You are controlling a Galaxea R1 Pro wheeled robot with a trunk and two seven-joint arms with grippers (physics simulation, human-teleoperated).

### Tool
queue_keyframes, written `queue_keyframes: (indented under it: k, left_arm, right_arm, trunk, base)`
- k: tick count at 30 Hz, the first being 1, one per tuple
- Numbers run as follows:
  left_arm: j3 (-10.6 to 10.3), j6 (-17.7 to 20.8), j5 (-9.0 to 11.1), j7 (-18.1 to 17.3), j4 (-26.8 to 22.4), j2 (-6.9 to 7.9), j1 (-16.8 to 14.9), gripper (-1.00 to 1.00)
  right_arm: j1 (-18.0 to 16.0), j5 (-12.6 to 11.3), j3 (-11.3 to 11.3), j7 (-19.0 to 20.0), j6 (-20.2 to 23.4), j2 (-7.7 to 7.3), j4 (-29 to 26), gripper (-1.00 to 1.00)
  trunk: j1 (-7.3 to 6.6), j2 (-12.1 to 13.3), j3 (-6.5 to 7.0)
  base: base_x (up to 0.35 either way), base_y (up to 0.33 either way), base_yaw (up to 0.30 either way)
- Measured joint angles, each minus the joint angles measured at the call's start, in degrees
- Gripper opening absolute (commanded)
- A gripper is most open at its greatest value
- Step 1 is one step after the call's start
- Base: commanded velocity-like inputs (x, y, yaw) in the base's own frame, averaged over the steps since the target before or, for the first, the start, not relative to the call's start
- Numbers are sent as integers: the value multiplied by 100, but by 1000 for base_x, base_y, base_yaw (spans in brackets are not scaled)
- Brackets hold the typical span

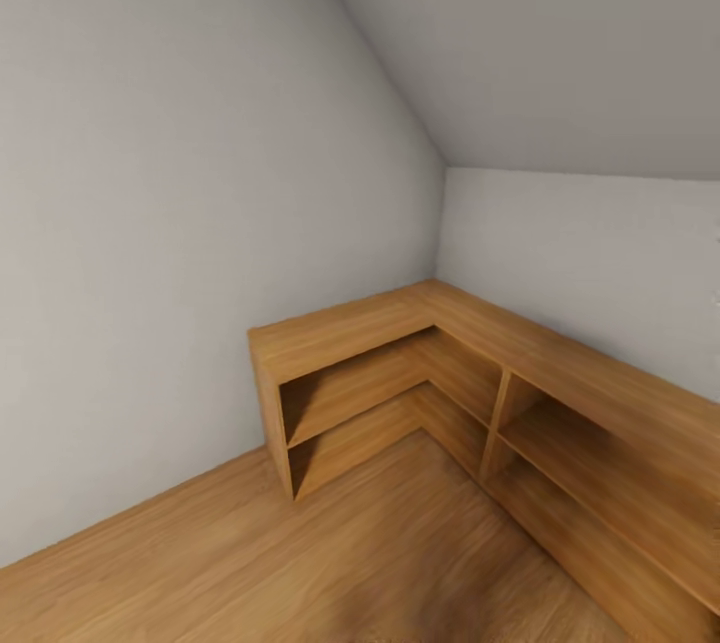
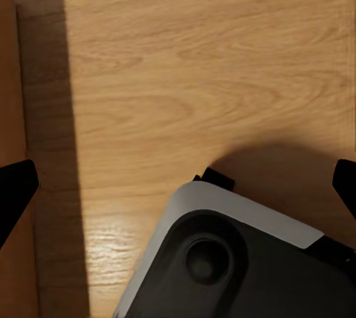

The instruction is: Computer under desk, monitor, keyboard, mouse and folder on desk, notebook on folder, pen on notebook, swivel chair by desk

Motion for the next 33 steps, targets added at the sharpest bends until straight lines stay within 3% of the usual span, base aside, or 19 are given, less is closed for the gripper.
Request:
queue_keyframes:
  k: [7, 17, 33]
  left_arm:
    - [0, 2, 0, -2, 0, 0, 0, 100]
    - [0, 1, 1, -2, -2, 1, 1, 100]
    - [0, -6, 0, -3, 1, 0, -1, 100]
  right_arm:
    - [0, -3, -1, 5, -1, 0, 0, 100]
    - [-1, -6, 3, 5, 0, 2, 0, 100]
    - [1, -13, 4, 23, -3, 0, 0, 100]
  trunk:
    - [0, 0, -34]
    - [0, 0, -40]
    - [-4, -1, -40]
  base:
    - [0, 159, -215]
    - [12, 15, -54]
    - [286, 0, -257]
